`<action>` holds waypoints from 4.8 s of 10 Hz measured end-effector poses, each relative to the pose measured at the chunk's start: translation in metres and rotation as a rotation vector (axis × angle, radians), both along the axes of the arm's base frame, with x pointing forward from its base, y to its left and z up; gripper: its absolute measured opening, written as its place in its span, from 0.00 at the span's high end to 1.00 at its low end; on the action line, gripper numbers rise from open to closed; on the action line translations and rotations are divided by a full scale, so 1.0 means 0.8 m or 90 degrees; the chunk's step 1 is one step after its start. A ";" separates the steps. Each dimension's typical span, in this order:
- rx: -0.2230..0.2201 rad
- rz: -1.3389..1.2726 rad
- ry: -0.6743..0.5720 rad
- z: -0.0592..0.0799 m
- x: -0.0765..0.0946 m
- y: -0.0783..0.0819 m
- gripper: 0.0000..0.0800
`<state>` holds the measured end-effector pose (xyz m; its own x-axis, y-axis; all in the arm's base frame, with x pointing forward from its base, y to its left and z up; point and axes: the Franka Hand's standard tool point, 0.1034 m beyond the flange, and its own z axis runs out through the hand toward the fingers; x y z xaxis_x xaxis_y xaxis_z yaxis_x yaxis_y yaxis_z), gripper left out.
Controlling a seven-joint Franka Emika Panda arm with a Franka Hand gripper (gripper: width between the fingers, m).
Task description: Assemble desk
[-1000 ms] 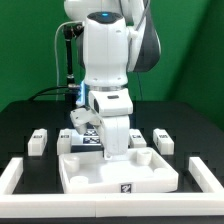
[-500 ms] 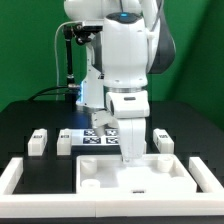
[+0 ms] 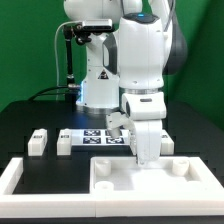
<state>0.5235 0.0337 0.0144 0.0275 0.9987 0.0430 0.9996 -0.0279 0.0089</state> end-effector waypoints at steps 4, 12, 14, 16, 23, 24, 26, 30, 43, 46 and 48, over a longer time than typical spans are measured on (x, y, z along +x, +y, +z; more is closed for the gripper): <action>0.000 -0.008 0.001 0.000 -0.001 -0.001 0.60; 0.000 -0.009 0.001 -0.001 -0.001 -0.002 0.19; 0.000 -0.010 0.001 -0.001 -0.001 -0.002 0.19; -0.002 -0.043 -0.009 0.015 0.001 0.002 0.19; -0.007 -0.458 0.015 0.062 -0.008 0.066 0.19; -0.005 -0.508 0.018 0.062 -0.008 0.066 0.19; -0.002 -0.581 0.022 0.061 -0.009 0.068 0.19; -0.028 -0.872 0.091 0.054 -0.036 0.095 0.19; -0.404 -0.838 0.501 0.022 -0.076 0.093 0.19; -0.402 -0.839 0.501 0.024 -0.076 0.094 0.19; -0.403 -0.839 0.502 0.023 -0.077 0.095 0.19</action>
Offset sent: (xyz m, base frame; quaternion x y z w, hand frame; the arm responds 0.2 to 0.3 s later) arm 0.0000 0.0000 0.0000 0.0000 0.0000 0.0000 1.0000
